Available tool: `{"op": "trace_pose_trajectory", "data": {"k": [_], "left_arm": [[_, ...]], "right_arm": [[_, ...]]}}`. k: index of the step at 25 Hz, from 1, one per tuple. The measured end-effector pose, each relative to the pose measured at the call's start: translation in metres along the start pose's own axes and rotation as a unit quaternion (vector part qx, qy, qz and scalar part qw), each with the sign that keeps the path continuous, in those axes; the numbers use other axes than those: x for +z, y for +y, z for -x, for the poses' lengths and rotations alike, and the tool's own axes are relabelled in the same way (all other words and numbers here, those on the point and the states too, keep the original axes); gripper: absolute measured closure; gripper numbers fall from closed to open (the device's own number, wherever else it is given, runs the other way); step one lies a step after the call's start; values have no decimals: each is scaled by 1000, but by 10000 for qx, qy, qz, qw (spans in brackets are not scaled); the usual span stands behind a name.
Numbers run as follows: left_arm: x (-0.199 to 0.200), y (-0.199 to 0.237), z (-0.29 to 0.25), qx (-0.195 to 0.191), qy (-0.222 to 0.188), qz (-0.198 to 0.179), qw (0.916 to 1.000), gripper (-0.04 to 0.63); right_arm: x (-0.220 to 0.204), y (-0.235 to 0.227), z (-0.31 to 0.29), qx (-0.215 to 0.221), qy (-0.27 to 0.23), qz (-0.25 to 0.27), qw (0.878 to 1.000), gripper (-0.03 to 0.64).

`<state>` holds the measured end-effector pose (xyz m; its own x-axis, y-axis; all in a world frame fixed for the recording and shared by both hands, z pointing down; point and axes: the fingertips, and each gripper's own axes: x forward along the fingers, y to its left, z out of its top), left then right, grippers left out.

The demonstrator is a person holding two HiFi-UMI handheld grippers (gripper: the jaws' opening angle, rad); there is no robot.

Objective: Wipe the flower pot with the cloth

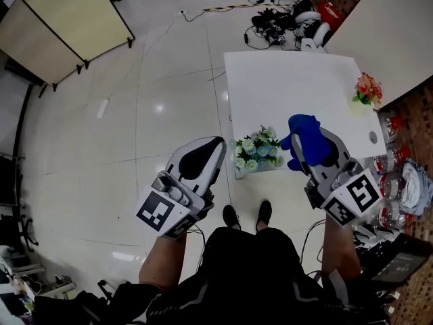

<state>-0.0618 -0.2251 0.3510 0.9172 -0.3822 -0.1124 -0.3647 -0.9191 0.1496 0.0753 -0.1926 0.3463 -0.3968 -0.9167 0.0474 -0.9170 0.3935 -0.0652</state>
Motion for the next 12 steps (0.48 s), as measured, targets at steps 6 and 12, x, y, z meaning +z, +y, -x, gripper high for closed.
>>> {"op": "trace_pose_trajectory", "data": {"k": [6,12], "left_arm": [[-11,-8,9,-238,-185,503,9983,591],[-5,-74,15,-105,-70,-72,9999,591]], "right_arm": [[-17,8,21,-160,104,-107,9998,541],[1,19,86,-75,-214,38,9997,541]]}}
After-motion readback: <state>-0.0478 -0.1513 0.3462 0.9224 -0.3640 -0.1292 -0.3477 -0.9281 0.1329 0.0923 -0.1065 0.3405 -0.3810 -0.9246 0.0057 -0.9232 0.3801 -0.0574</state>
